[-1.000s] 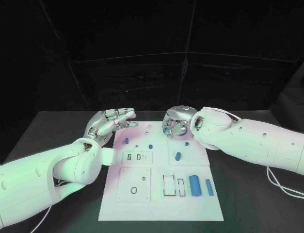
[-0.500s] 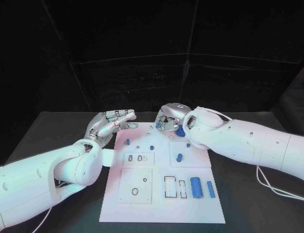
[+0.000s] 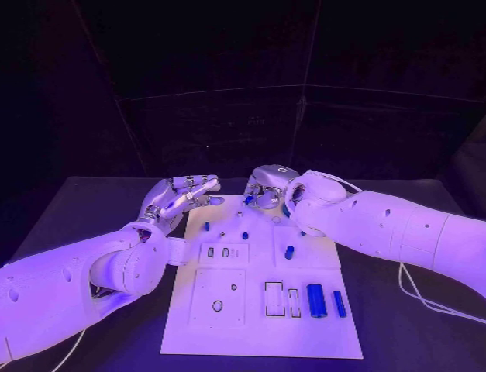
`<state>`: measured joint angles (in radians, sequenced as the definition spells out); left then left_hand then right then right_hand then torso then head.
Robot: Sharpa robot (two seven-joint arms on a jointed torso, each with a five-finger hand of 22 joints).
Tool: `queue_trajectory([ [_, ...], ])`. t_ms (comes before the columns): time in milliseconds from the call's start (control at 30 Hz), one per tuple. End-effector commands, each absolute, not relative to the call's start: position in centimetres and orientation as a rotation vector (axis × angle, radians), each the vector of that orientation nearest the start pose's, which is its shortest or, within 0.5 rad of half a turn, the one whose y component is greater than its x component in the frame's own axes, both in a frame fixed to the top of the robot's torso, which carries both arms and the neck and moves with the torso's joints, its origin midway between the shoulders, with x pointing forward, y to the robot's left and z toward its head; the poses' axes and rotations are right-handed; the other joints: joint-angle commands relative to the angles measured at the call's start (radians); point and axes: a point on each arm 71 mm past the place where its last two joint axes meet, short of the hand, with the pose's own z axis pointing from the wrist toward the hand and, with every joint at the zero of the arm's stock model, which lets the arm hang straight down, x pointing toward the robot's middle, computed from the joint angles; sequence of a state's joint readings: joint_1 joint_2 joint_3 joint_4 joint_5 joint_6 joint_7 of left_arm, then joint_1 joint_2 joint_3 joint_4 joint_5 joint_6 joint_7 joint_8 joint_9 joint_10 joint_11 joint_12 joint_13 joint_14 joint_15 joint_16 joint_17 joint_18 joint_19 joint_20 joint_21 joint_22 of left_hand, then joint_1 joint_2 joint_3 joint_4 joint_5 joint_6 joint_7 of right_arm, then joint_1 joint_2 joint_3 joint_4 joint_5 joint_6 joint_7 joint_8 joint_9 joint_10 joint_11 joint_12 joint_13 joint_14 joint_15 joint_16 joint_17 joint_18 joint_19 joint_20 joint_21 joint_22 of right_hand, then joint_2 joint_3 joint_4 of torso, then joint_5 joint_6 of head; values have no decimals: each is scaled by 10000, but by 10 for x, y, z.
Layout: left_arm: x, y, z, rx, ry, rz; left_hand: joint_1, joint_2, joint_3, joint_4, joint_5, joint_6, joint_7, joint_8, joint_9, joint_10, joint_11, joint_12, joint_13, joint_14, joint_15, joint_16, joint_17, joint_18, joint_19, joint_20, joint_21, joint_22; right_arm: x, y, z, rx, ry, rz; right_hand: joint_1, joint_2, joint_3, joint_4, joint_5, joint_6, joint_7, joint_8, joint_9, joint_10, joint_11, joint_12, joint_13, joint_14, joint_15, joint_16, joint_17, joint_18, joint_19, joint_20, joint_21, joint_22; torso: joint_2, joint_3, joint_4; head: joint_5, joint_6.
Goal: Assemble the parts on the task board
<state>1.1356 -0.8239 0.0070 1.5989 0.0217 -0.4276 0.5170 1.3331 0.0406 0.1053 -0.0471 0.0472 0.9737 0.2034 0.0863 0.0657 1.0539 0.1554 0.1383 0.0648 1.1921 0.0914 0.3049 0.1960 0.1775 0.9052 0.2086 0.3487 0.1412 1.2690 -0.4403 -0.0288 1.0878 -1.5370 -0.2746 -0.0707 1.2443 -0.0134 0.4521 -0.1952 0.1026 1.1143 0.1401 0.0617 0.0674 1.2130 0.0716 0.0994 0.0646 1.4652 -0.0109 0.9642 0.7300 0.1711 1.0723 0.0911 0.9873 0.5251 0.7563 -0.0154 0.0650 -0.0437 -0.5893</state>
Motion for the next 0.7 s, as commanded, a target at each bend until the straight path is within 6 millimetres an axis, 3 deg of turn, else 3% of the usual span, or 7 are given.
queue_trajectory([
  [33, 472, 184, -176, -11114, 12818, -16178, -96, -24, 45, 28, 42, 4, 95, -36, -12, -62, -21, -45, -4, 48, -2, -61, 10, 59, 91, 0, -45, -10, 565, -107, -166, -2816, 16031, 5669, -3, -123, 73, 5, -56, -11, 70, 67, 5, -23, 44, -60, 2, 84, -12, 54, 29, 127, -74, 3, 63, 14, 14, -2, -2, 13, 4],
  [267, 472, 183, -176, -11114, 12829, -16191, -119, -22, 40, 36, 42, 10, 97, -40, -10, -61, -19, -51, -1, 52, 1, -69, 17, 59, 93, 3, -51, -15, 568, -102, -167, -2908, 16059, 5520, 0, -125, 85, 11, -53, -16, 71, 65, 5, -29, 45, -64, 2, 81, -11, 58, 27, 127, -77, 4, 68, 17, 24, 3, 35, 28, 0],
  [700, 473, 181, -177, -11111, 12842, -16217, -119, -22, 40, 36, 42, 10, 97, -40, -10, -61, -19, -51, -1, 52, 1, -69, 17, 59, 93, 3, -51, -15, 573, -93, -169, -2846, 16259, 5257, -38, -163, 175, 106, -70, -84, 95, 48, 0, -101, 73, -102, 0, 58, 10, 138, 67, 127, -108, 24, 120, 44, 31, 0, 10, 70, -28],
])
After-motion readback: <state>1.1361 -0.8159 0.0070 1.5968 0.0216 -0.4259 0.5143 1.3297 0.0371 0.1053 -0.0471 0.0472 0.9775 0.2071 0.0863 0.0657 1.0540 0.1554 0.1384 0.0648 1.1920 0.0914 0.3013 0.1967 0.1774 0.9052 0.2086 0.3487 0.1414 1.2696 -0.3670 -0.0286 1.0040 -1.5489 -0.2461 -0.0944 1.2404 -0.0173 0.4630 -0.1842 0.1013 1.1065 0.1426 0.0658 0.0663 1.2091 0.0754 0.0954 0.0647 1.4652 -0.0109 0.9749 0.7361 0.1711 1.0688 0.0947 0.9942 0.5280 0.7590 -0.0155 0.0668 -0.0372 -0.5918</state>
